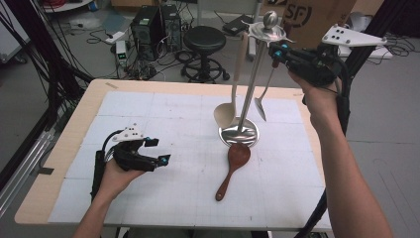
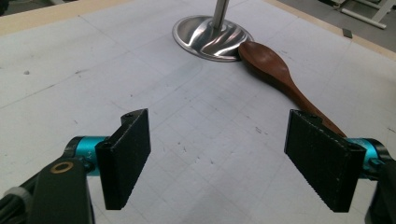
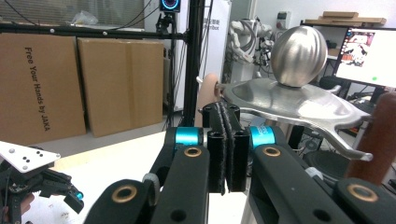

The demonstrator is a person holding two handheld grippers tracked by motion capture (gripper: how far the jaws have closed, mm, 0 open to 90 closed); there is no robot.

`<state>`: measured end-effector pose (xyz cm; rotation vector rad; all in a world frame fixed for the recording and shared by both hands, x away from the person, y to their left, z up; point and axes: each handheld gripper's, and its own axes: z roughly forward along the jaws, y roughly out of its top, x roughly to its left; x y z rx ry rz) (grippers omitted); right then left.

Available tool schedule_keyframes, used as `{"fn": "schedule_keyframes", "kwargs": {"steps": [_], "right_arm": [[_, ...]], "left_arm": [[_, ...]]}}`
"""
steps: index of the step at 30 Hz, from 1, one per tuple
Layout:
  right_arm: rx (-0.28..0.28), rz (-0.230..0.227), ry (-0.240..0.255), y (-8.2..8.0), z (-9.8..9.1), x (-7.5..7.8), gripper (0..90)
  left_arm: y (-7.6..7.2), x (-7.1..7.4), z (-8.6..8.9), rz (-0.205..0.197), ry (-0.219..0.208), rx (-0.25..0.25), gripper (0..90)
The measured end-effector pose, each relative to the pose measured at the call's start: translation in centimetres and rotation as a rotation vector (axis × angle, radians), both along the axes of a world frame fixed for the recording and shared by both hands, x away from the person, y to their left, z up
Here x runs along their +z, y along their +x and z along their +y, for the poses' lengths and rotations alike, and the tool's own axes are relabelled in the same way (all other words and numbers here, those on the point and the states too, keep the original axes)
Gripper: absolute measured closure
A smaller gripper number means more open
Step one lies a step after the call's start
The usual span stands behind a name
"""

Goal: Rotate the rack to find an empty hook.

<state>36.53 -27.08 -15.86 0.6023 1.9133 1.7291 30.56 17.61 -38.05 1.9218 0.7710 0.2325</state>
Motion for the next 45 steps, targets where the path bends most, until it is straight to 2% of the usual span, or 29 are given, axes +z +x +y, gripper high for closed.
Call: {"fn": "schedule_keyframes", "kwargs": {"steps": [12,24,31,38,45], "right_arm": [[-0.001,0.001,-0.005,0.5,1.5,0.1,89.3],[-0.008,0.005,-0.007,0.8,2.0,0.0,89.2],[-0.001,0.014,-0.006,0.6,1.6,-0.3,86.3],[0.028,0.043,-0.005,-0.2,0.6,-2.2,79.3],[0.068,0.108,-0.016,-1.1,0.1,-6.0,73.9]], "left_arm": [[-0.1,0.1,0.1,-0.004,0.001,0.001,23.1],[-0.1,0.1,0.2,-0.006,0.002,0.003,23.1],[-0.1,0.1,0.2,-0.009,0.0,0.003,23.0],[-0.1,0.1,0.1,-0.018,0.008,0.01,21.5],[-0.2,0.1,0.0,-0.021,0.017,0.016,20.1]]}}
